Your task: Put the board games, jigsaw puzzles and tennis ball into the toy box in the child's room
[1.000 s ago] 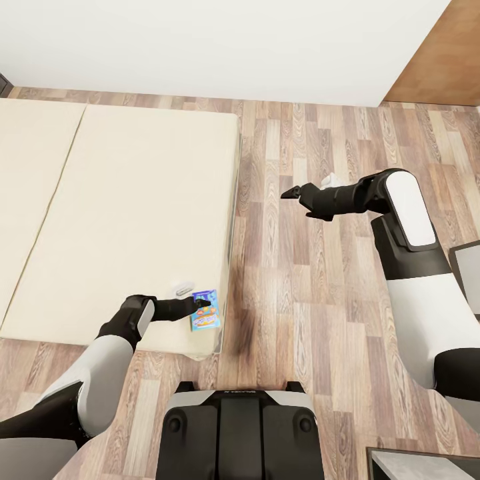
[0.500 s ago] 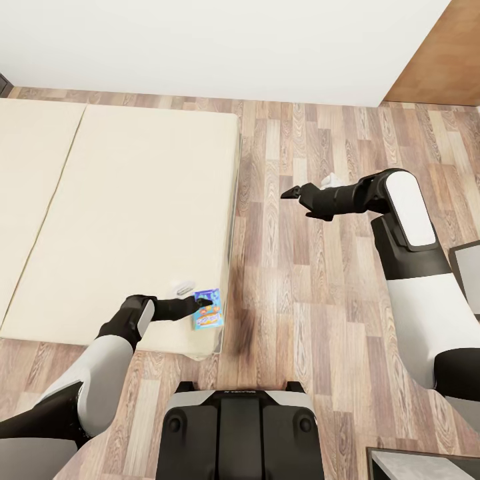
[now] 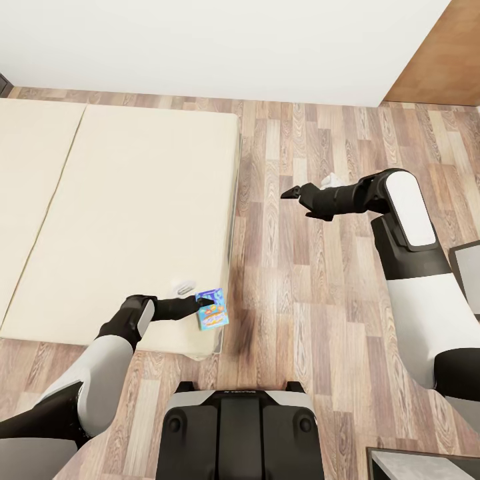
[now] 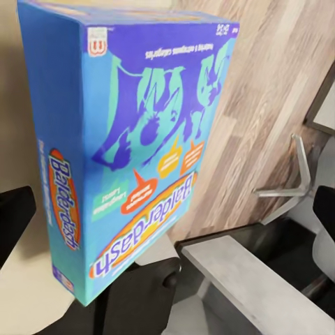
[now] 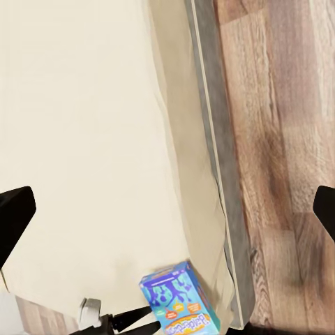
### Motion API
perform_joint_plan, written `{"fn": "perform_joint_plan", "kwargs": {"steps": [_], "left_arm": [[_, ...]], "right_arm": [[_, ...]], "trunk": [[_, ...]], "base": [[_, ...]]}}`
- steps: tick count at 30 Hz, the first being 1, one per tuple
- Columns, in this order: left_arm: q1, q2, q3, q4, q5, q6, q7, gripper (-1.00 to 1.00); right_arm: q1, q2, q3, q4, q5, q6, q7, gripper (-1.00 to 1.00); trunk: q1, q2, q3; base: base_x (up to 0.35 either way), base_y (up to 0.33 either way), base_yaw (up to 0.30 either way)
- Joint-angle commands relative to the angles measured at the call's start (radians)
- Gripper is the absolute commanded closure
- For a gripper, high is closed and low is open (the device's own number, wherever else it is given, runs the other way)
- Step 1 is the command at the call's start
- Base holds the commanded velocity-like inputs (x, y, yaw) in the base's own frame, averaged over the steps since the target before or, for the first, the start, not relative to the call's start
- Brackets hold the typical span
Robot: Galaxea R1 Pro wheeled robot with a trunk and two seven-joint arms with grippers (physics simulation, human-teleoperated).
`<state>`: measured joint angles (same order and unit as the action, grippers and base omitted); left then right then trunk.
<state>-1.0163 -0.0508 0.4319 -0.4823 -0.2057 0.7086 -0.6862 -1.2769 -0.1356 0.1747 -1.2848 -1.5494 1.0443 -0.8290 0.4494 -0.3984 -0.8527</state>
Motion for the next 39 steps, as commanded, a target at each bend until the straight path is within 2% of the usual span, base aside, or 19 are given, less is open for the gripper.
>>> {"fn": "perform_joint_plan", "kwargs": {"steps": [1,22,39], "left_arm": [[-0.001,-0.001,0.008,0.001,-0.011,0.006,-0.008,-1.0],[-0.001,0.001,0.008,0.017,-0.015,0.002,-0.001,-1.0],[-0.001,0.014,0.013,0.015,-0.016,-0.001,0.01,-1.0]], "right_arm": [[-0.001,-0.001,0.002,-0.001,-0.009,0.001,-0.01,-1.0],[-0.001,-0.001,0.002,-0.001,-0.009,0.0,-0.01,-1.0],[-0.001,-0.001,0.002,-0.001,-0.009,0.0,-0.01,-1.0]], "trunk": [[0.001,-0.002,-0.001],[0.001,-0.002,-0.001],[0.001,-0.002,-0.001]], "base": [[0.0,0.0,0.0],[0.0,0.0,0.0],[0.0,0.0,0.0]]}}
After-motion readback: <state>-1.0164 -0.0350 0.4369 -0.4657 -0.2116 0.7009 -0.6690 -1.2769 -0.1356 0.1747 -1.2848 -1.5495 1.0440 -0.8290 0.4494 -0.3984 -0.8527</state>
